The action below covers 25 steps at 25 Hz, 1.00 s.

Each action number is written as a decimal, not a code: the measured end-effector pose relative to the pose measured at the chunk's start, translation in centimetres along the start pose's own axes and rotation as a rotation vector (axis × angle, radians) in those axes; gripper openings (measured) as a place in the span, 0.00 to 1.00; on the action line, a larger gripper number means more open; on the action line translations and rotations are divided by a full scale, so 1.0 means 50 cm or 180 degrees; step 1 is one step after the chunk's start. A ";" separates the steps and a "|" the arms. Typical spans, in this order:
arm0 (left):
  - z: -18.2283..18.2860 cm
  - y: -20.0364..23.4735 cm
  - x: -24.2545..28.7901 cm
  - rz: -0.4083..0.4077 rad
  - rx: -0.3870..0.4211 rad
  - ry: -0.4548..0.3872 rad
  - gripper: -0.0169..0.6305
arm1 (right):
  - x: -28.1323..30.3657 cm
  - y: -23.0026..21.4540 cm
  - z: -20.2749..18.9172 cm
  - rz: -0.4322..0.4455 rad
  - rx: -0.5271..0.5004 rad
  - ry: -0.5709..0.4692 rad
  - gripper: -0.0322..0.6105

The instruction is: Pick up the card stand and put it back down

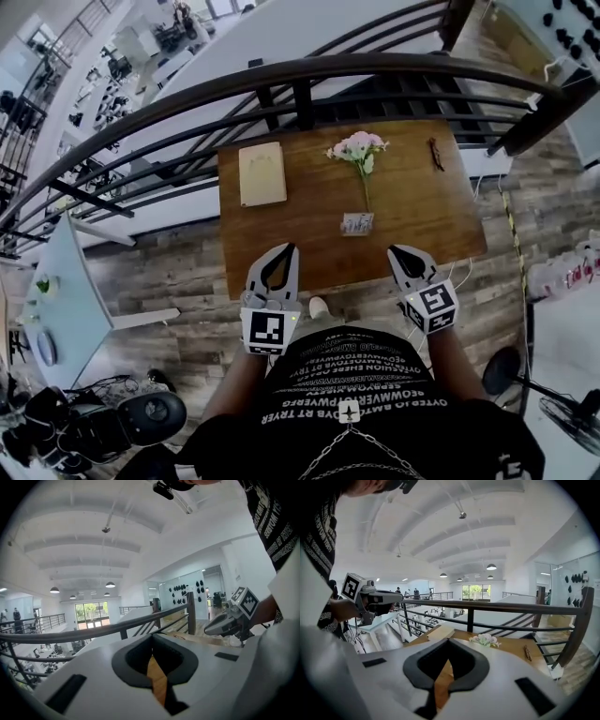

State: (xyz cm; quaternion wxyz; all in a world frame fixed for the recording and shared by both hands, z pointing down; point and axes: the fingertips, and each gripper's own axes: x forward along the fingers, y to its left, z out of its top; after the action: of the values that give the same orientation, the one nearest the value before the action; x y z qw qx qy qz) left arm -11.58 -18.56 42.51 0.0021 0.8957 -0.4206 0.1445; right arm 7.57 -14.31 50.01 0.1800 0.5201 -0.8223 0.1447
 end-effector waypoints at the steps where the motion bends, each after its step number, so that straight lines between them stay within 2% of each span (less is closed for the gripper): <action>1: 0.000 0.007 0.006 -0.0027 0.0008 -0.0003 0.06 | 0.010 -0.003 -0.001 -0.0015 0.0014 0.0008 0.07; 8: -0.025 0.040 0.050 -0.0136 -0.0017 0.0084 0.06 | 0.071 -0.031 -0.058 -0.0047 0.0139 0.0203 0.07; 14: -0.026 0.014 0.111 -0.0233 0.0028 0.0182 0.06 | 0.110 -0.085 -0.130 0.0014 0.0273 0.0416 0.07; 25: -0.021 0.009 0.224 0.0001 0.0016 0.0464 0.06 | 0.215 -0.172 -0.227 0.0520 0.0266 0.0779 0.07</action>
State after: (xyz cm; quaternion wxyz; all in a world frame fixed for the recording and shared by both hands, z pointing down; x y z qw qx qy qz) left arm -5.40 -27.15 46.40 0.0305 0.8827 -0.4191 0.2104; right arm 12.77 -21.69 65.39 0.2446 0.4370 -0.8270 0.2553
